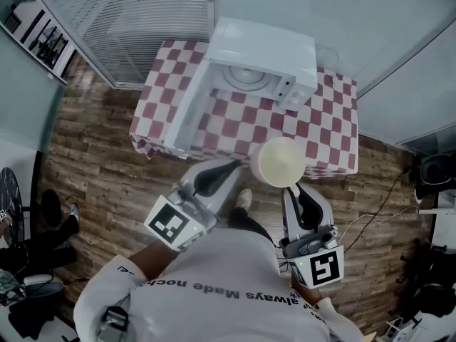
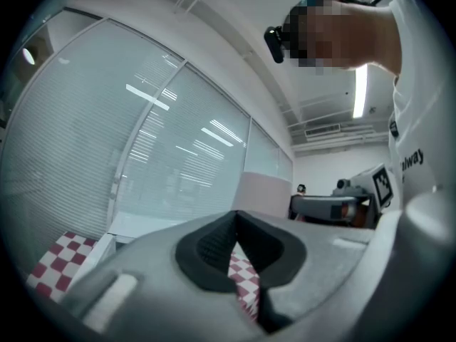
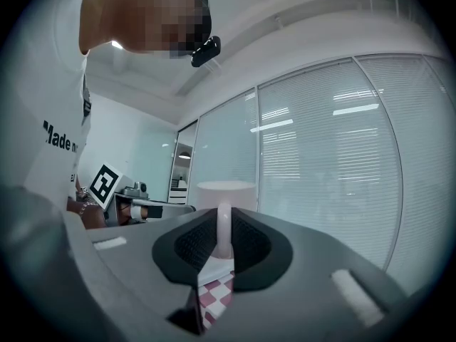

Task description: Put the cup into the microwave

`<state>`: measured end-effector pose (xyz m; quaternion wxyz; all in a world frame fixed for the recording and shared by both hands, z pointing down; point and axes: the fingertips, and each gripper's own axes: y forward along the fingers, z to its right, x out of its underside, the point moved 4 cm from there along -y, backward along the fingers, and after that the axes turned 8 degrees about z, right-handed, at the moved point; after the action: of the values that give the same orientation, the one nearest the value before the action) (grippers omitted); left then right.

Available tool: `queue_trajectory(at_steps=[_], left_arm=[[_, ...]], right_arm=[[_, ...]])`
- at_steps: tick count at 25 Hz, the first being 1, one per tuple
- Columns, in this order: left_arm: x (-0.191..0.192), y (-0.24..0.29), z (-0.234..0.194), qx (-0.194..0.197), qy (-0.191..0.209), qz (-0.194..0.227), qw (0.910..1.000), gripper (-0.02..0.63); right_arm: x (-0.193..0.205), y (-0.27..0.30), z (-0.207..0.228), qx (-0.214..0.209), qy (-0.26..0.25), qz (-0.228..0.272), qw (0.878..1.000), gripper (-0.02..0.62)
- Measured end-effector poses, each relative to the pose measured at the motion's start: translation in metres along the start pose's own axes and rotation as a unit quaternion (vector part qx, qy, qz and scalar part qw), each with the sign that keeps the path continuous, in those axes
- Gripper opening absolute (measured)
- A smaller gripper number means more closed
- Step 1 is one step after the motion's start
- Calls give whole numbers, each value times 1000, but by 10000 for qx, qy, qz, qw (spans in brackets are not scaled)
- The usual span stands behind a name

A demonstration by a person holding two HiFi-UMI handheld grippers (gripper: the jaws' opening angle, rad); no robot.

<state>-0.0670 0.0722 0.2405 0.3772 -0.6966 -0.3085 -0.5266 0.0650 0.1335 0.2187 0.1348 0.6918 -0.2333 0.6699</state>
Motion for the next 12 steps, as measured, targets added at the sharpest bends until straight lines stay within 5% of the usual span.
queue_trajectory(at_steps=[12], left_arm=[[7,72,-28,-178,71,53,9998,3]], right_arm=[[9,29,77,-122,41,78,9999,43]])
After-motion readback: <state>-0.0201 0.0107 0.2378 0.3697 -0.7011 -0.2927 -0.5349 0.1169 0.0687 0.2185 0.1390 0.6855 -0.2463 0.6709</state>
